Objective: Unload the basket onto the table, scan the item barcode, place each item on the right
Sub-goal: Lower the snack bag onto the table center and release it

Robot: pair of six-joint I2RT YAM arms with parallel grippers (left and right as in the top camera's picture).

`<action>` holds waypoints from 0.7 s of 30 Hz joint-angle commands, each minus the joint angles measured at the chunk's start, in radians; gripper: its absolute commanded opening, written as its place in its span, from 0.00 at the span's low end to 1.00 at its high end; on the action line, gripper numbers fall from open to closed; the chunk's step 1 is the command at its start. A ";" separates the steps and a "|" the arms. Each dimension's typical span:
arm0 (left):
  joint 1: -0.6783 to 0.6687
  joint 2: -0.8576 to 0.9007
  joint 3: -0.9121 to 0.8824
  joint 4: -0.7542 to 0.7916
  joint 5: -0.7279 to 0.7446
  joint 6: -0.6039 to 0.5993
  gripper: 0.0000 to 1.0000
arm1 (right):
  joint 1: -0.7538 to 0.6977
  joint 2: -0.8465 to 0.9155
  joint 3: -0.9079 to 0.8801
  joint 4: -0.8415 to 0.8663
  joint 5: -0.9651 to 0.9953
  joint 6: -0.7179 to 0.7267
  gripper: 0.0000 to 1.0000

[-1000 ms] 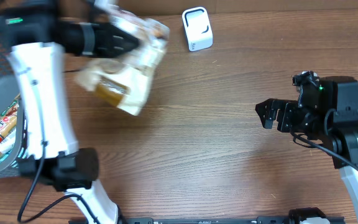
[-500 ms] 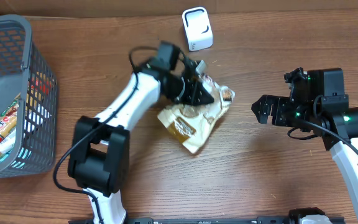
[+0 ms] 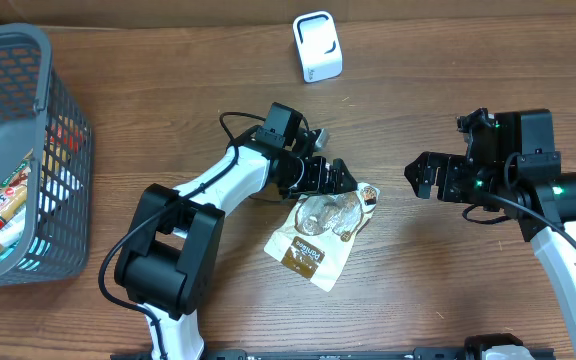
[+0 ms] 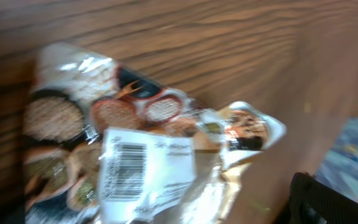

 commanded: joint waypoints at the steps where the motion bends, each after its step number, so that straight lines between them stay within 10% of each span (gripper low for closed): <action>1: 0.041 -0.020 0.072 -0.070 -0.146 0.035 1.00 | 0.004 -0.005 0.026 0.004 0.005 -0.016 1.00; 10: 0.163 -0.021 0.517 -0.541 -0.484 0.226 1.00 | 0.004 -0.005 0.026 0.005 0.005 -0.016 1.00; 21: 0.474 -0.021 1.276 -0.981 -0.483 0.283 0.99 | 0.004 -0.005 0.026 -0.010 0.005 -0.016 1.00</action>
